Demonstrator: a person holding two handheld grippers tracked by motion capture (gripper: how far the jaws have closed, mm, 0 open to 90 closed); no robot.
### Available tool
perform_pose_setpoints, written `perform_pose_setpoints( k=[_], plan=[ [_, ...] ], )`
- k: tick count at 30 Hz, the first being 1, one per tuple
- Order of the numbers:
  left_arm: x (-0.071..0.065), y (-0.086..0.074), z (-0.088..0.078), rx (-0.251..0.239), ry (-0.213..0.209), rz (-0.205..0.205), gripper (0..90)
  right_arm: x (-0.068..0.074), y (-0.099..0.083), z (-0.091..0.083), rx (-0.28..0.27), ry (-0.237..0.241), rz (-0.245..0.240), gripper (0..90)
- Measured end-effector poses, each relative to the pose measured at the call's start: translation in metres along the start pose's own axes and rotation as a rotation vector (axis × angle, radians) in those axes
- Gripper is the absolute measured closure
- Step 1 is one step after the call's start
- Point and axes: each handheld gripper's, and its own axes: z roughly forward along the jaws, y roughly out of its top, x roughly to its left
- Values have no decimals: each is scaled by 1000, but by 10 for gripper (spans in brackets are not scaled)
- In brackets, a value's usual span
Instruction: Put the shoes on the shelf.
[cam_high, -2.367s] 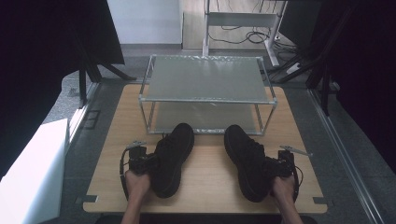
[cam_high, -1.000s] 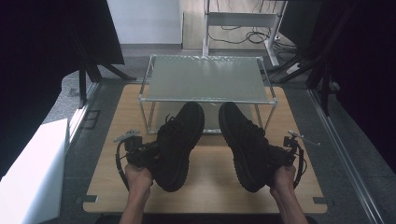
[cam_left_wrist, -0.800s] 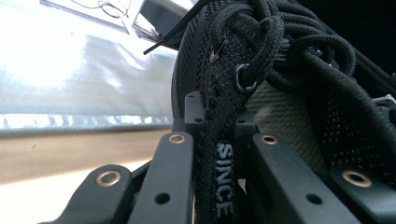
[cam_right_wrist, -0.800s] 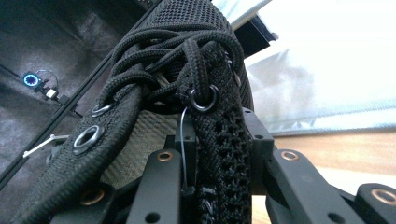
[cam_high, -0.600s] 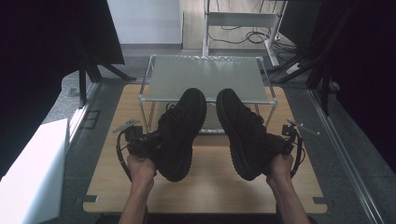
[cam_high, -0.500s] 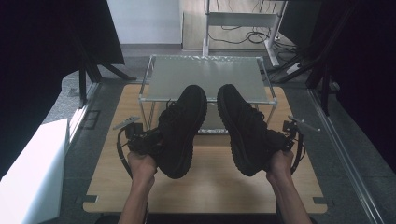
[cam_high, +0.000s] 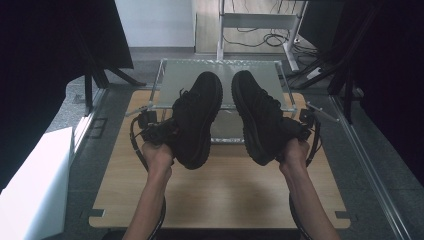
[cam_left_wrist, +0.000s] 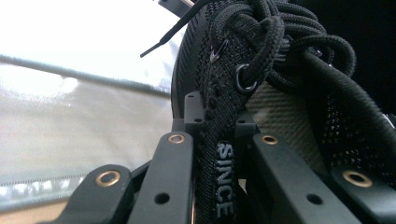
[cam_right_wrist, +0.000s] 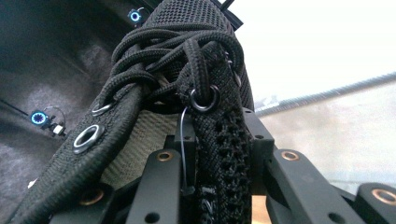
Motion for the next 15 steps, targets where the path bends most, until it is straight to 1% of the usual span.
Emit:
perform_pose_setpoints(
  k=[4, 7, 10, 12, 15],
  plan=[
    [0, 12, 8, -10, 15, -10, 822, 2, 6, 12, 2, -18, 8, 729],
    [-3, 21, 14, -17, 24, -8, 822, 4, 10, 21, 2, -32, 10, 729],
    [-6, 31, 21, -27, 42, 0, 822, 6, 17, 27, -4, -53, 7, 729],
    [-8, 38, 26, -32, 55, -2, 820, 8, 21, 31, -10, -64, 3, 729],
    [-8, 45, 33, -44, 68, -18, 820, 10, 30, 36, -17, -78, 1, 729]
  ],
)
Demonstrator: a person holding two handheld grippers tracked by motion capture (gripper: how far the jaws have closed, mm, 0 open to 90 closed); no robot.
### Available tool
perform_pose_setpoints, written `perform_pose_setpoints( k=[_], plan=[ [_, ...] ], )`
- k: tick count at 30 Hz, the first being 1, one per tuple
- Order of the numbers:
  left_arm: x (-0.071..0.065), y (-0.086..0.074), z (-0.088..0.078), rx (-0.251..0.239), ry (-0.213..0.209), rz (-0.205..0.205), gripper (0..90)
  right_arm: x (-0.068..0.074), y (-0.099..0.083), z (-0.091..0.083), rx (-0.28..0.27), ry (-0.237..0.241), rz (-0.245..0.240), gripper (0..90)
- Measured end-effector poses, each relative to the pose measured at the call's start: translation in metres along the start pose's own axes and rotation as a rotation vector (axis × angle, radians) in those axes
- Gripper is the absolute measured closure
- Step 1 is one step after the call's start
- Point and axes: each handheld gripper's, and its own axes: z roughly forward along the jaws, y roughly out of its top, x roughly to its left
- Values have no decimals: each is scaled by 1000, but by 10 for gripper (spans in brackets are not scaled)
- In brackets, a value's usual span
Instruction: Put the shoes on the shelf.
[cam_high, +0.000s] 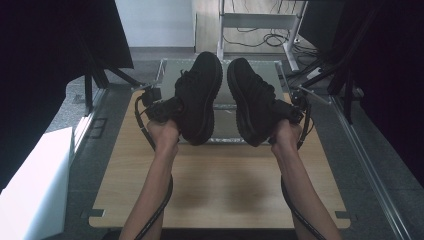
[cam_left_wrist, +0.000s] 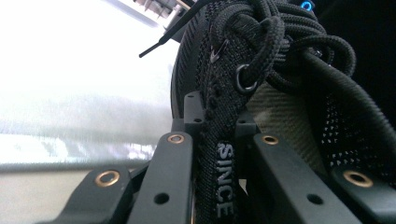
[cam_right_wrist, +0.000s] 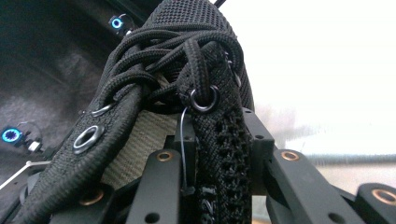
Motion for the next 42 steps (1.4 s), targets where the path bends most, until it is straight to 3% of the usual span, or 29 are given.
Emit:
perform_pose_setpoints(
  k=[10, 17, 24, 29, 33, 39, 42],
  plan=[
    [2, 20, 28, -4, 56, -28, 818, 2, 22, 27, -21, -47, 8, 729],
    [7, 34, 50, 11, 110, -43, 815, -4, 32, 49, -11, -105, 14, 729],
    [8, 44, 72, 48, 179, -30, 812, -10, 41, 64, -20, -171, -3, 730],
    [8, 50, 83, 66, 227, -28, 809, -11, 48, 74, -24, -242, -45, 730],
    [6, 55, 90, 86, 271, -1, 804, -11, 54, 79, -20, -288, -76, 729],
    [1, 55, 98, 108, 297, 27, 778, -9, 56, 84, -16, -318, -92, 715],
    [1, 52, 102, 114, 295, 17, 766, -7, 56, 87, -7, -334, -113, 694]
  ],
)
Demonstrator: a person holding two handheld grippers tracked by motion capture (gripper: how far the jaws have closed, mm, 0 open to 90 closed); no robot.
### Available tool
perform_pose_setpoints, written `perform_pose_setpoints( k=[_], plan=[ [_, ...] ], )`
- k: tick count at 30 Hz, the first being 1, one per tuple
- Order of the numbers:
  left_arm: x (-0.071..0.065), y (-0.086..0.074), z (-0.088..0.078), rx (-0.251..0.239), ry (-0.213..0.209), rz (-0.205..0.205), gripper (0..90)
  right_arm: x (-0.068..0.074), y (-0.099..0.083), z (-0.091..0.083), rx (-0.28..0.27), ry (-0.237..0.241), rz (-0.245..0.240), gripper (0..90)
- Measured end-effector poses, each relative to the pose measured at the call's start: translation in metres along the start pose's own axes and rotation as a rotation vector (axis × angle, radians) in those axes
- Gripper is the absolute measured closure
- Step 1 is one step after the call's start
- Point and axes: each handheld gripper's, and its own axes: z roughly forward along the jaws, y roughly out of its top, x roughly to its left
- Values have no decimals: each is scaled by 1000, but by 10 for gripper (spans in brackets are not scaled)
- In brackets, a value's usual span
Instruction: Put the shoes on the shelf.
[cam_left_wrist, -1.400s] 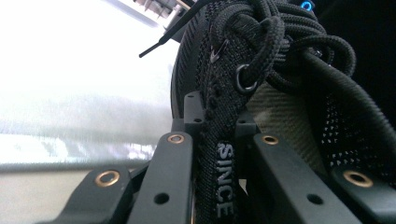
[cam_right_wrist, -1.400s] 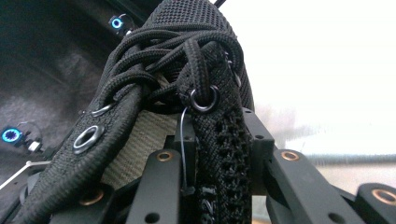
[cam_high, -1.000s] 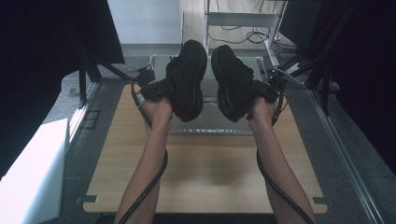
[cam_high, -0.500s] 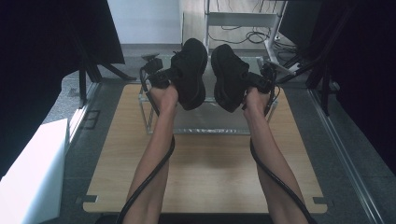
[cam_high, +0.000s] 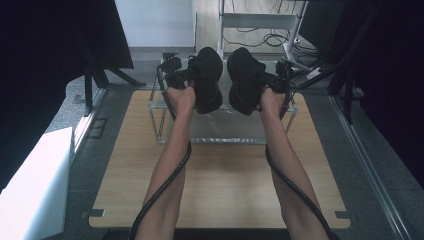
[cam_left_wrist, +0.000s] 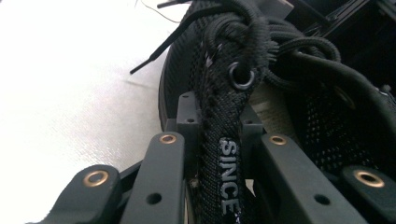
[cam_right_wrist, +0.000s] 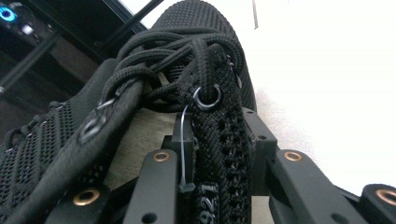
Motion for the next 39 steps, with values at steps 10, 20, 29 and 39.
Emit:
perform_pose_setpoints(
  k=[10, 20, 29, 39],
  plan=[
    [-3, 0, 6, 9, 11, 29, 692, 17, -4, 10, 16, -11, -94, 584],
    [-11, -3, 12, 19, -25, 97, 532, 14, -7, 12, 11, 67, -99, 431],
    [-11, 0, -3, -5, -129, 132, 347, 8, -3, 0, -45, 234, -100, 339],
    [5, -18, -42, -26, -241, 160, 451, -12, -4, -34, -51, 350, -124, 355]
  ],
)
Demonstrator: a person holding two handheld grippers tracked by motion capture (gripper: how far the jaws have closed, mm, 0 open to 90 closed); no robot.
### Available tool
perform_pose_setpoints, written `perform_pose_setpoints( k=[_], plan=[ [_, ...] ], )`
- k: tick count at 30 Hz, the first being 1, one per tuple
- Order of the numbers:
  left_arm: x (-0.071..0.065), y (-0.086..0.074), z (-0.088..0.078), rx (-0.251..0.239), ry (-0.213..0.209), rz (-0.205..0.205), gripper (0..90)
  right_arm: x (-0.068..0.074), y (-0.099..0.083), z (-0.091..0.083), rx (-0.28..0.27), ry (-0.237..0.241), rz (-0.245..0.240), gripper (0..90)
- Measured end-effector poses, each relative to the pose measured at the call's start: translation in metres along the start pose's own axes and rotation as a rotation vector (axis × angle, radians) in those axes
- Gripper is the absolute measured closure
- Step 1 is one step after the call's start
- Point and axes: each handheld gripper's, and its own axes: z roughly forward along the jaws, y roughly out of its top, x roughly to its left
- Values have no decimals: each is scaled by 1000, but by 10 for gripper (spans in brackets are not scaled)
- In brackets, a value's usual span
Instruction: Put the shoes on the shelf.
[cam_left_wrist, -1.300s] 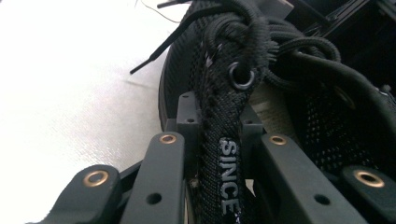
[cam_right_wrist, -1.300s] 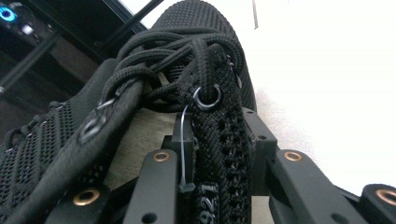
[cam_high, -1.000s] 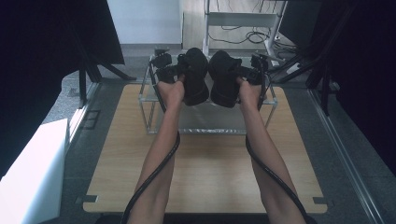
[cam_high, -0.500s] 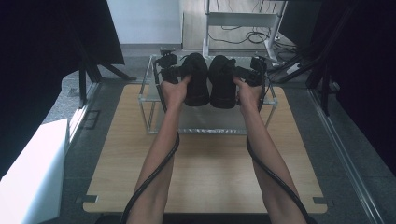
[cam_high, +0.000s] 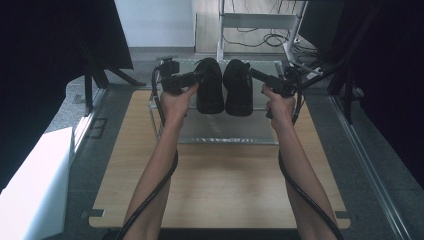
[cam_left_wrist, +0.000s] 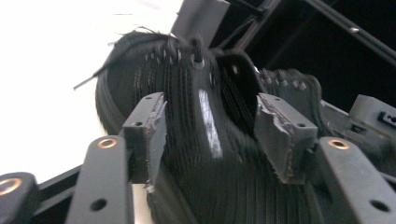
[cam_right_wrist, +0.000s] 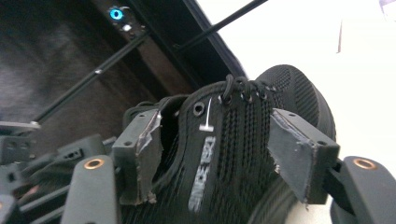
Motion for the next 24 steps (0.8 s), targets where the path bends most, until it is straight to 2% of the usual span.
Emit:
perform_pose_setpoints(
  k=[3, 5, 7, 9, 13, 17, 21, 24],
  plan=[
    [7, -12, -11, -28, -42, -25, 480, 0, -7, -9, 18, 20, -23, 384],
    [11, -20, -19, -43, -78, -45, 523, 1, -14, -14, 32, 32, -40, 436],
    [12, -29, -25, -42, -107, -49, 575, 4, -21, -21, 42, 23, -62, 520],
    [11, -39, -30, -29, -124, -37, 622, 6, -29, -27, 49, 16, -68, 590],
    [9, -62, -35, -12, -141, 6, 743, 1, -49, -40, 46, 48, -11, 745],
    [9, -80, -35, 7, -170, 12, 857, -1, -69, -50, 47, 78, 10, 862],
    [4, -90, -33, 20, -197, 43, 894, 2, -87, -55, 69, 136, 12, 893],
    [1, -93, -31, 21, -194, 58, 894, 6, -97, -53, 84, 154, -11, 895]
  ],
)
